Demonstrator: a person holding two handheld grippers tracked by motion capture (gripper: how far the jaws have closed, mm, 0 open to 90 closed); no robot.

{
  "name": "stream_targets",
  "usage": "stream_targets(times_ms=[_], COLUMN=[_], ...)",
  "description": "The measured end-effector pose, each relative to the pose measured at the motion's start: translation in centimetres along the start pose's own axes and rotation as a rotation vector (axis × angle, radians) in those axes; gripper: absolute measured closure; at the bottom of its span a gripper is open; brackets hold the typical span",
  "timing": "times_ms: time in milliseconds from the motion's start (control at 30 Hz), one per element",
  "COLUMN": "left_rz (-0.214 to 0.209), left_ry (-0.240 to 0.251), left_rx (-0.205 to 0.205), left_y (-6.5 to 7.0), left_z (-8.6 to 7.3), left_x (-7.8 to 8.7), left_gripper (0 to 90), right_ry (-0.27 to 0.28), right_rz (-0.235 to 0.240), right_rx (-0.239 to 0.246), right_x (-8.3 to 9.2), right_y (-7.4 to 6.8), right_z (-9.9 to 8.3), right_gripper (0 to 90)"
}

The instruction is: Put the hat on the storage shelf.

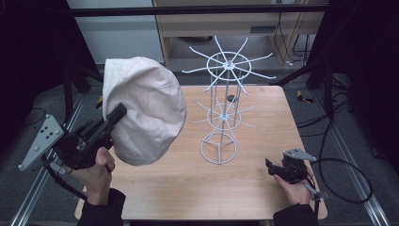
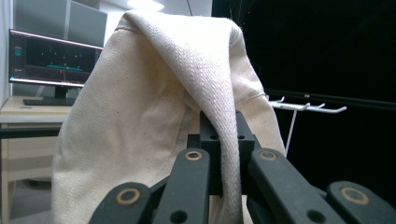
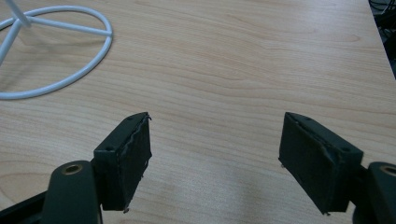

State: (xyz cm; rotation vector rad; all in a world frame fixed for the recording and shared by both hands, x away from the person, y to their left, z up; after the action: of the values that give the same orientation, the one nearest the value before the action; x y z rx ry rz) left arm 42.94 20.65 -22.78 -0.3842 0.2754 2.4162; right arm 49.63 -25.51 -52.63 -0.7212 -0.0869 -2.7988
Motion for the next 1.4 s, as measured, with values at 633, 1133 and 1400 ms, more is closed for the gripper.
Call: stream_targets(times_ms=[633,1133,1400], left_rz=[-0.031,-0.059,-0.064], left_ry=[0.043,0.037,0.017], left_rx=[-0.009,0.01,0.01], left_y=[1.1,1.1,0.9], left_z=[1.8,1.5,0.6], left_x=[-2.1,-4.7,-5.9], left_gripper=[88.1,88.0,88.0], right_ry=[-0.002,-0.001,-0.001], right_rz=[-0.003,-0.001,0.0], right_rx=[-0.003,0.0,-0.001], right_x=[0.0,-0.1,-0.1], right_y=[0.1,0.0,0.0], right_z=[0.0,0.0,0.0], right_gripper=[25.1,25.1,25.1])
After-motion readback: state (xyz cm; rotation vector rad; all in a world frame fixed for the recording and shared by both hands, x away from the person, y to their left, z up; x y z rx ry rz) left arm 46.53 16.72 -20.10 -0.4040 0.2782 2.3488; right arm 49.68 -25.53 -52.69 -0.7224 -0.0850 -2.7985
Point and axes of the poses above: each handheld gripper's, and its own axes: x roughly backward along the jaws, z roughly out of its top, y roughly to its right, the point moved 7 cm from there along -x, roughly forward along the jaws, and after that the axes turned 8 degrees about y, right-handed, at the moved point
